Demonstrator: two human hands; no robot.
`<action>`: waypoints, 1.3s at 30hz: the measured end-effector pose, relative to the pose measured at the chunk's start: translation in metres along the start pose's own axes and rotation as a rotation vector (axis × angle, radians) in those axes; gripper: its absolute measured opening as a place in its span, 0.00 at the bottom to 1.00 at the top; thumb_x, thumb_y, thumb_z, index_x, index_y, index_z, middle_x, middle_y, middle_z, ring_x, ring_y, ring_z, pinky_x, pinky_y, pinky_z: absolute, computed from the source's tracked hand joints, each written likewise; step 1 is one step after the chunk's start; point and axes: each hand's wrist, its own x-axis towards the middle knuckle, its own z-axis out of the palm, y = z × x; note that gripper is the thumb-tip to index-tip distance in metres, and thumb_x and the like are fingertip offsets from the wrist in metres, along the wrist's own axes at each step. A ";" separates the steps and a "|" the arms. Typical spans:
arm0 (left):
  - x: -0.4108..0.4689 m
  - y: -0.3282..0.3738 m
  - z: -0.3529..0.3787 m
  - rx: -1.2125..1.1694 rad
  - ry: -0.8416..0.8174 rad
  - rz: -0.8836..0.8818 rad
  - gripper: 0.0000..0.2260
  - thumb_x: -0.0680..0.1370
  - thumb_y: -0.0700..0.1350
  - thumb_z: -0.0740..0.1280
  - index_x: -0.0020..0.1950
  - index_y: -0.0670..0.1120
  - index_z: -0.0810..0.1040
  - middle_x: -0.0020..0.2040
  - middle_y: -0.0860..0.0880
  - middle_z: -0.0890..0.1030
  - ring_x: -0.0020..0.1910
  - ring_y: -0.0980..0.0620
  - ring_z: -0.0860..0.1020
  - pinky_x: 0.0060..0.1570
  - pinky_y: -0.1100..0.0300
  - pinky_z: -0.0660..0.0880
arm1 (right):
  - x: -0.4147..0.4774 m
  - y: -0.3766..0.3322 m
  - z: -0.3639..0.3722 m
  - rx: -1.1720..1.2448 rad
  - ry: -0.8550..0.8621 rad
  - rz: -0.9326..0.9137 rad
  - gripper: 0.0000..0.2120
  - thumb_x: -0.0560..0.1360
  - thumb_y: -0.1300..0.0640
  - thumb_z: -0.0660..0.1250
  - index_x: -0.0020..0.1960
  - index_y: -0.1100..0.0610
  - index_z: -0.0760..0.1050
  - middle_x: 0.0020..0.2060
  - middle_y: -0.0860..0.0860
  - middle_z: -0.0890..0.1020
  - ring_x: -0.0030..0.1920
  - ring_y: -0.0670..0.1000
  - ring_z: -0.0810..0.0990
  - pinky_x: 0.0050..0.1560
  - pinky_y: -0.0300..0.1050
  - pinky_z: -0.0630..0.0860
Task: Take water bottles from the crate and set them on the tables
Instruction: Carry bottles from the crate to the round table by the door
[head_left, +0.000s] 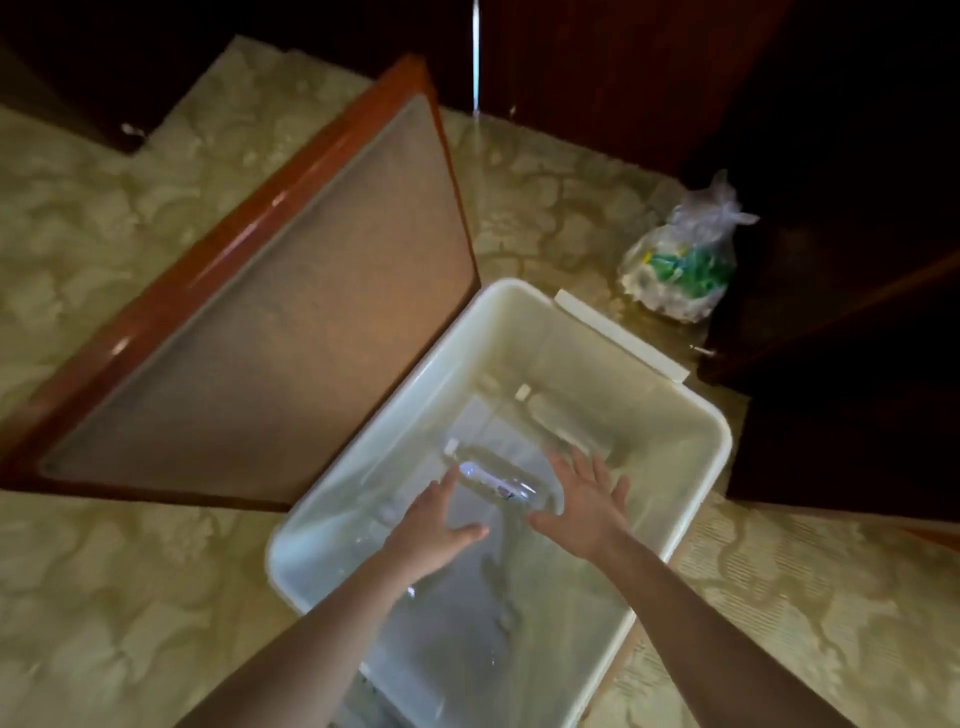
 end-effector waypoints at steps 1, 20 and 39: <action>0.009 -0.005 0.005 -0.069 0.005 -0.025 0.41 0.76 0.59 0.69 0.80 0.58 0.46 0.80 0.49 0.55 0.78 0.50 0.57 0.74 0.52 0.60 | 0.012 0.001 0.006 0.017 -0.014 0.006 0.44 0.74 0.40 0.67 0.80 0.43 0.44 0.81 0.49 0.44 0.80 0.56 0.38 0.76 0.65 0.39; 0.123 -0.031 0.071 -1.031 0.230 -0.334 0.17 0.81 0.52 0.63 0.70 0.55 0.73 0.58 0.49 0.81 0.54 0.51 0.80 0.52 0.56 0.76 | 0.135 -0.005 0.100 0.065 -0.083 -0.115 0.35 0.64 0.47 0.67 0.71 0.43 0.65 0.58 0.54 0.77 0.59 0.60 0.75 0.48 0.46 0.71; 0.098 -0.011 0.041 -1.121 0.061 -0.243 0.07 0.81 0.50 0.65 0.53 0.49 0.80 0.50 0.47 0.85 0.49 0.50 0.83 0.48 0.58 0.78 | 0.093 -0.010 0.039 0.895 -0.592 0.085 0.25 0.73 0.62 0.74 0.69 0.53 0.73 0.55 0.56 0.85 0.52 0.54 0.85 0.47 0.44 0.81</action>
